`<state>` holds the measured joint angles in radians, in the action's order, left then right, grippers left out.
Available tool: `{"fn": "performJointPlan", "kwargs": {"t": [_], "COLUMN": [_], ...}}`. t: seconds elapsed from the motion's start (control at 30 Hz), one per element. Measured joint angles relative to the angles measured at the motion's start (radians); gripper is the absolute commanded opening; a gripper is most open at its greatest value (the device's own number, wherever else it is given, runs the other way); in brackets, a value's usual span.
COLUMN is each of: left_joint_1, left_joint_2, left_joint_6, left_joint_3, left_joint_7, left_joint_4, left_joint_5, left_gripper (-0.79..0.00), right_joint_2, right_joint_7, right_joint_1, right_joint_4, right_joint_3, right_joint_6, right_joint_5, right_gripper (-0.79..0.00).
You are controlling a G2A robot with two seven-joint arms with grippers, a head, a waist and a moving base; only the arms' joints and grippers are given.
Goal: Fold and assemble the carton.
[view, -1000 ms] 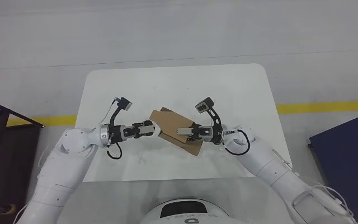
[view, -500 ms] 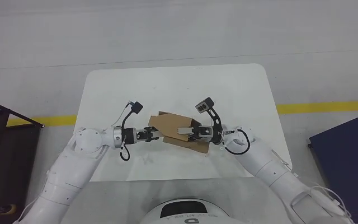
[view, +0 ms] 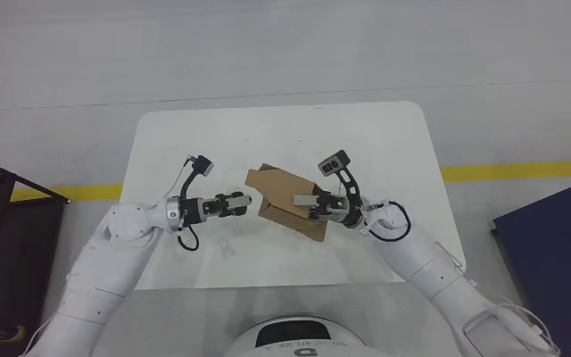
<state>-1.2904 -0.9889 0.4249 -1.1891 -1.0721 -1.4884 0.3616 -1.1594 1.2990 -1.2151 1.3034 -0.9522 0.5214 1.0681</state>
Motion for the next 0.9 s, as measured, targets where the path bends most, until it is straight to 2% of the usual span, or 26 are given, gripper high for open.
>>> {"fn": "performJointPlan", "kwargs": {"t": [0.3, 0.63, 0.73, 0.9], "left_joint_1": [-0.012, 0.077, 0.093, 0.119], "left_joint_2": [0.009, -0.006, -0.015, -0.025], "left_joint_6": [-0.01, -0.112, -0.126, -0.14], "left_joint_3": [-0.034, 0.06, 0.088, 0.13], "left_joint_7": [-0.001, 0.063, 0.101, 0.106], "left_joint_4": [-0.044, -0.186, -0.205, -0.217], "left_joint_5": [-0.018, -0.23, -0.228, -0.235], "left_gripper": [0.0, 0.0, 0.0, 0.0], "right_joint_2": [-0.042, -0.108, -0.125, -0.142], "right_joint_7": [0.138, 0.224, 0.238, 0.237], "right_joint_1": [-0.032, -0.029, -0.033, -0.041], "right_joint_4": [-0.052, -0.114, -0.126, -0.135], "right_joint_3": [-0.076, -0.118, -0.138, -0.146], "right_joint_6": [-0.138, -0.224, -0.238, -0.237], "right_joint_5": [0.146, 0.175, 0.186, 0.195], "right_gripper": [-0.785, -0.785, -0.785, -0.785]}}
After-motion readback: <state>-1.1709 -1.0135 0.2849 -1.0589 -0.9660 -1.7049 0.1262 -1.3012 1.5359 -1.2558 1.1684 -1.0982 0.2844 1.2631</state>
